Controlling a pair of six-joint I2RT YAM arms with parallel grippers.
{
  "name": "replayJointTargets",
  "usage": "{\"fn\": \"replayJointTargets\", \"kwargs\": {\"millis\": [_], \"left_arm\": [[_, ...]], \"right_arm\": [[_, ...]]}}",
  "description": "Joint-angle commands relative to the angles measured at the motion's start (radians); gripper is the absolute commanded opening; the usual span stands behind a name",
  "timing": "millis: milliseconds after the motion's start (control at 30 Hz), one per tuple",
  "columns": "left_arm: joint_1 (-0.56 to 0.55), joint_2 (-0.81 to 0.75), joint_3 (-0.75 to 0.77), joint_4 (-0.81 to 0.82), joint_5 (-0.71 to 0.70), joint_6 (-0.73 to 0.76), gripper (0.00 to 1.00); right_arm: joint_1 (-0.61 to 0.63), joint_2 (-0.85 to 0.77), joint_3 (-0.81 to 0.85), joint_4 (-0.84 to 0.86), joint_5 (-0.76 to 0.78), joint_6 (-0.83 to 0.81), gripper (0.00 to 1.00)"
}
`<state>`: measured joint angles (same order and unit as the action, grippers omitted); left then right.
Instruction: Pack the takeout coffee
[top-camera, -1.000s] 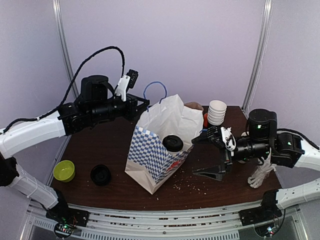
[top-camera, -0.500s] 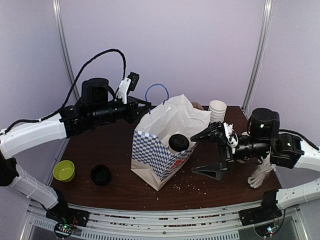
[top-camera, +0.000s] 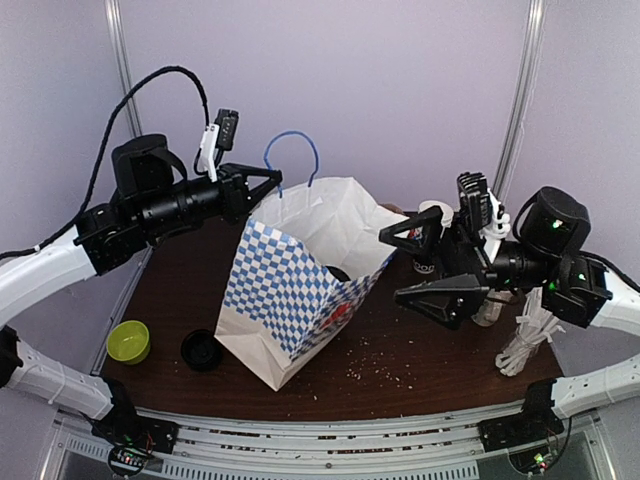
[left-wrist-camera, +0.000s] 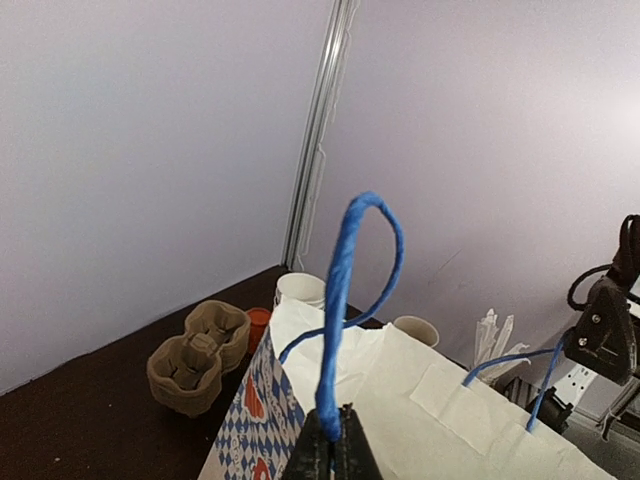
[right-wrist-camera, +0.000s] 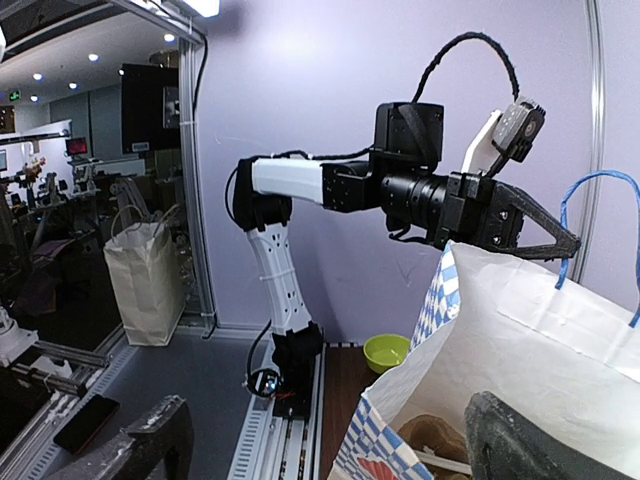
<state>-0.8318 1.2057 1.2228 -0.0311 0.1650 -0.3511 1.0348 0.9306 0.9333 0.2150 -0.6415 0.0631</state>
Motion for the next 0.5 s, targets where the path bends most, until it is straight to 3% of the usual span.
{"fn": "replayJointTargets", "kwargs": {"millis": [0, 467], "left_arm": [[0.008, -0.031, 0.098, 0.012, 0.029, -0.02, 0.0], [0.008, -0.009, 0.225, 0.013, 0.092, -0.072, 0.0]], "right_arm": [[-0.009, 0.021, 0.058, 0.184, -0.048, 0.135, 1.0], [-0.008, 0.041, 0.092, 0.364, -0.053, 0.369, 0.99]]}}
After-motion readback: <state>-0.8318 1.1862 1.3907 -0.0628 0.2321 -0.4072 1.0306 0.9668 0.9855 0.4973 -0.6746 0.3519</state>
